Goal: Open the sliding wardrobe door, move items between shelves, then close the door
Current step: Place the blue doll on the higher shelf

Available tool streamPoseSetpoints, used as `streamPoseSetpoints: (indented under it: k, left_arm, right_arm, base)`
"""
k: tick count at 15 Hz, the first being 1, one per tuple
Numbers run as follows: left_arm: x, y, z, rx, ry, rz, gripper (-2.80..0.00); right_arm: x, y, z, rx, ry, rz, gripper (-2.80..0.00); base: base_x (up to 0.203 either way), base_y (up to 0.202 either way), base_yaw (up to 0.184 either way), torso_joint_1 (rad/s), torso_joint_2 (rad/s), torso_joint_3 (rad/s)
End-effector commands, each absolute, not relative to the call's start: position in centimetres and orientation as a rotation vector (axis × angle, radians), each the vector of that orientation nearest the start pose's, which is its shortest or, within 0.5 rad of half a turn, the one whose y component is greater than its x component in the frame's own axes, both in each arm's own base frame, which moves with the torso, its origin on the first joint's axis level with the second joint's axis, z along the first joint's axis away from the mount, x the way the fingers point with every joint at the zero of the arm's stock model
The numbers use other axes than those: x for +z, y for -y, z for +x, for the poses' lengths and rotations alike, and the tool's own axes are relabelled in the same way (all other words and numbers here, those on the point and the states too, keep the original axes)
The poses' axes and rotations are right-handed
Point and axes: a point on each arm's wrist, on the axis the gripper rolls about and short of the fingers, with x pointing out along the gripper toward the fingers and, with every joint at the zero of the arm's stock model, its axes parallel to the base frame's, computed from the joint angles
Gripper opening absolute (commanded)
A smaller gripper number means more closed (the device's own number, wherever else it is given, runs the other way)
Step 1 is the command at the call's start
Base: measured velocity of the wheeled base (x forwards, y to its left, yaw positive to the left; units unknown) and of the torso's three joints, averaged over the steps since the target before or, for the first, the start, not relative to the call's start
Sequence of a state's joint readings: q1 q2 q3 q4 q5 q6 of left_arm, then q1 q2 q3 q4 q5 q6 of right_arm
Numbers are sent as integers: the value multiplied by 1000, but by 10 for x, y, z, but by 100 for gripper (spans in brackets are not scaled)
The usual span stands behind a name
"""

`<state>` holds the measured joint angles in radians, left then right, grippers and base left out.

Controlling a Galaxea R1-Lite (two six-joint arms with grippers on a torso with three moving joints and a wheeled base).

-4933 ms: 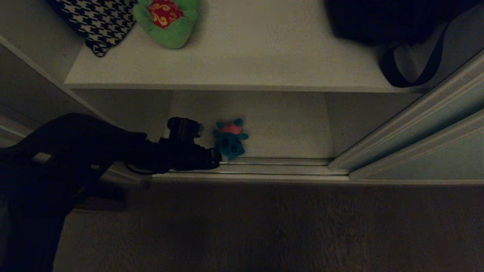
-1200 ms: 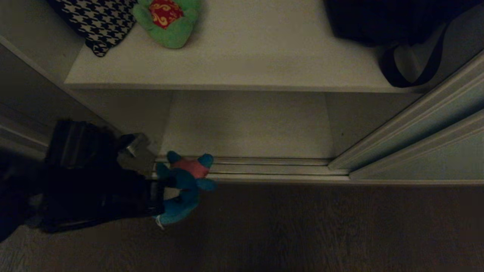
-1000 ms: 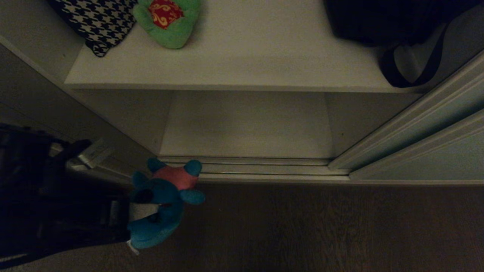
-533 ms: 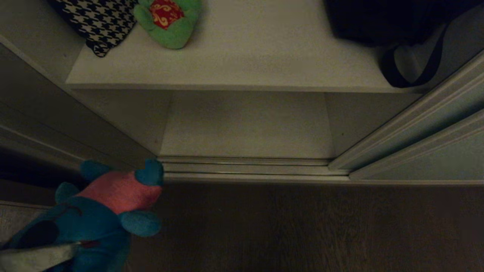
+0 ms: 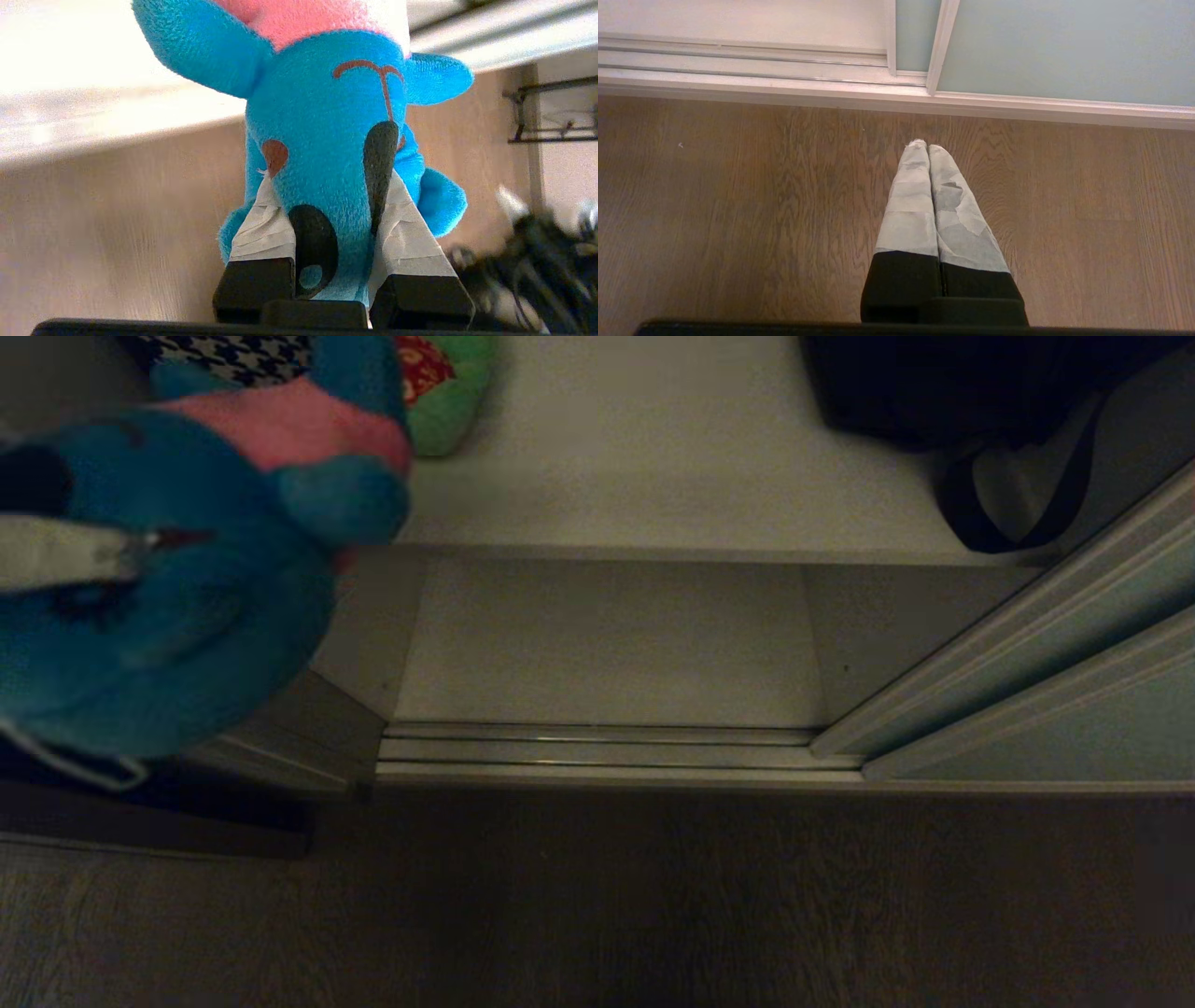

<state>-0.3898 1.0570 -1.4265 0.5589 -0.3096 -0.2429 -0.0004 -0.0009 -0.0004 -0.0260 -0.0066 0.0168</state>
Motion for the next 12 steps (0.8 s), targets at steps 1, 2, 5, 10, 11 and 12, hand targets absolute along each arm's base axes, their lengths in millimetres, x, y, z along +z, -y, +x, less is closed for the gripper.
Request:
streamPoseSetpoints:
  k: [1, 2, 5, 10, 11, 12]
  left_arm:
    - [378, 66, 138, -671, -348, -214, -280]
    - [383, 76, 160, -680, -335, -209, -280]
    - [396, 101, 213, -699, -272, -203, -280]
    - [398, 127, 270, -708, -184, -220, -280]
    - [392, 133, 282, -692, -175, -221, -280]
    - [390, 136, 292, -663, -149, -219, -280]
  right_arm:
    - [79, 0, -23, -7, 28, 17, -280]
    - [79, 0, -23, -6, 28, 17, -280]
    - [78, 0, -23, -6, 26, 17, -280]
    - [79, 0, -23, -6, 28, 17, -280]
    - [78, 0, -23, -6, 26, 17, -280]
    - [79, 0, -23, -7, 28, 17, -280]
  base:
    - [0, 0, 0, 0, 0, 0]
    - [0, 0, 0, 0, 0, 0]
    - [0, 0, 0, 0, 0, 0]
    - [0, 0, 0, 0, 0, 0]
    - [0, 0, 0, 0, 0, 0]
    - [0, 0, 0, 0, 0, 0]
